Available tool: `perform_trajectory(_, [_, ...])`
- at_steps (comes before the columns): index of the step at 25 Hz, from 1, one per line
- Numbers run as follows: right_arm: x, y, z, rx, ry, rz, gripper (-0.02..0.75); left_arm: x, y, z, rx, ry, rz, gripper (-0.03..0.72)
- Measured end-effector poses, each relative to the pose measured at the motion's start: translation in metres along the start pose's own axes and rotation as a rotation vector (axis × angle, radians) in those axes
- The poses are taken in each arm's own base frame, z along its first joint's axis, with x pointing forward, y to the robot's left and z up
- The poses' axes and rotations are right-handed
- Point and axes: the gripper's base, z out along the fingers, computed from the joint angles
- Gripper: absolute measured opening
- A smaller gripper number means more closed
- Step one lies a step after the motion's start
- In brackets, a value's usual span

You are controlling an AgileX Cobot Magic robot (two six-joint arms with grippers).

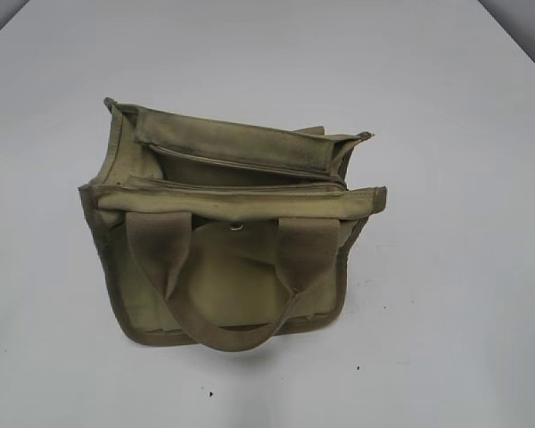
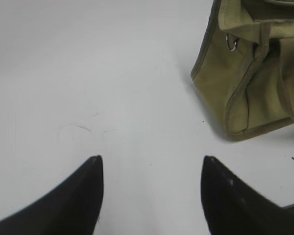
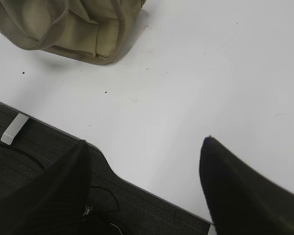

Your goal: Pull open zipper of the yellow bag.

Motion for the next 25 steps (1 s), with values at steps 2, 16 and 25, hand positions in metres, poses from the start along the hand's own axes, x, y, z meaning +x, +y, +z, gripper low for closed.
perform_trajectory(2, [0.0,0.0,0.0,0.0,0.0,0.001,0.536,-0.0001,-0.0005,0.0,0.006,-0.002,-0.002,0.485])
perform_trajectory(16, [0.0001,0.0,0.0002,0.0,0.0,0.001,0.536,-0.0002,-0.0011,0.0,0.012,-0.002,-0.005,0.485])
perform_trajectory(25, [0.0002,-0.003,0.0,0.194,-0.002,0.144,0.536,-0.0001,-0.0014,-0.0004,-0.044,0.0,-0.034,0.486])
